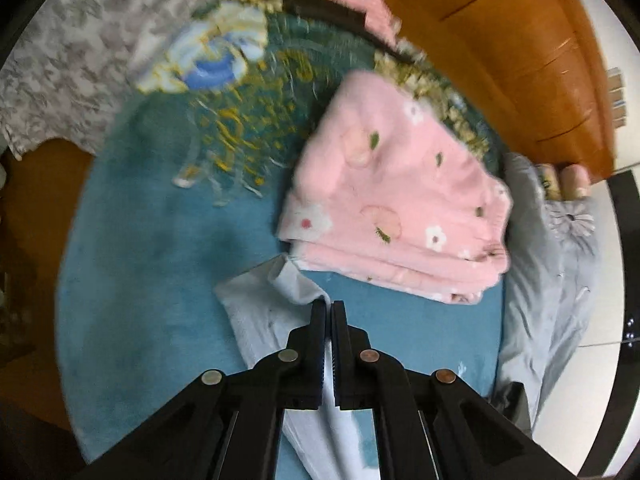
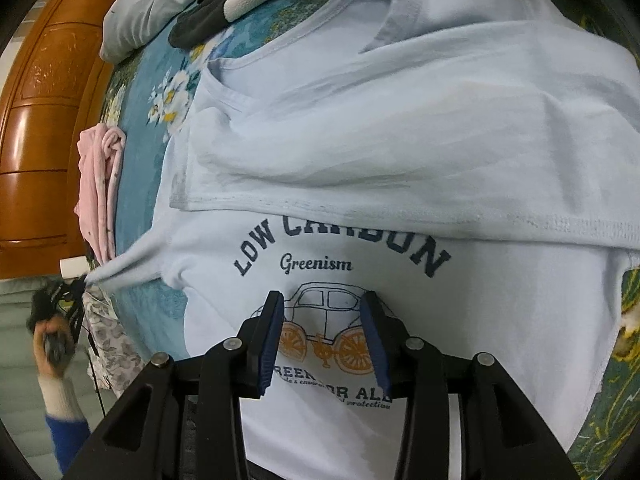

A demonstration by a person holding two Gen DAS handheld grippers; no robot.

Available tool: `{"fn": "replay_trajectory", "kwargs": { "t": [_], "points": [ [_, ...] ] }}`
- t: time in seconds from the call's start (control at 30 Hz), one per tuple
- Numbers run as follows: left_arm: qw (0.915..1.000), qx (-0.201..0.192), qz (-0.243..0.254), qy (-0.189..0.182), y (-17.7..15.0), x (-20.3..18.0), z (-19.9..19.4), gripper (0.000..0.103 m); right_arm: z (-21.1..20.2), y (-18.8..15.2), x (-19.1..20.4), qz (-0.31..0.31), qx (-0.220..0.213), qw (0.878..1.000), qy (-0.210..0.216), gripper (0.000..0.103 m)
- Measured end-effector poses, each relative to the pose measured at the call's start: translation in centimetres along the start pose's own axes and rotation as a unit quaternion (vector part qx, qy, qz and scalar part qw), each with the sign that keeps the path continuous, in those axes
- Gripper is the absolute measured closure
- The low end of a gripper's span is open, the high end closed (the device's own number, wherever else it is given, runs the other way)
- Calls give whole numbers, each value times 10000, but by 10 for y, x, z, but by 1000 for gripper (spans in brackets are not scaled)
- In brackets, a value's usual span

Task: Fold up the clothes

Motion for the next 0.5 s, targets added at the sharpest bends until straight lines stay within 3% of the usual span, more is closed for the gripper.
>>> {"fn": "replay_trajectory", "kwargs": {
  "t": [0.13, 0.23, 0.3, 0.37, 0.43, 0.5],
  "points": [
    [9985, 316, 60, 447, 9, -8, 56, 100, -6, 2, 0, 89, -119, 9999, 64, 61],
    [9971, 678, 332, 19, 10, -20, 65, 96, -8, 2, 1, 51, -153, 9999, 30, 61],
    [9947, 704, 705, -269, 12, -27, 56, 79, -7, 0, 2, -10, -117, 9999, -19, 61],
    [9915, 435, 1143, -433, 15, -27, 40, 71, -4, -1, 5, -62, -65, 10000, -27, 61],
    [9906, 30, 1364, -143, 25, -15, 32, 68, -2, 0, 9, -130, -29, 9999, -41, 61],
    [9919, -179, 1257, 100, 36, 5, 32, 68, 0, 2, 14, -219, 2, 9997, -74, 61]
  ]
}}
Point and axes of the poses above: each gripper's, at about its wrist camera, not at the fingertips, and z roughly the way its jaws point, x to its left, y to its top, the point moved 4 cm from there along z, roughly the way its jaws point, and after that the axes turned 14 degrees about -z, right-handed, at the moved point
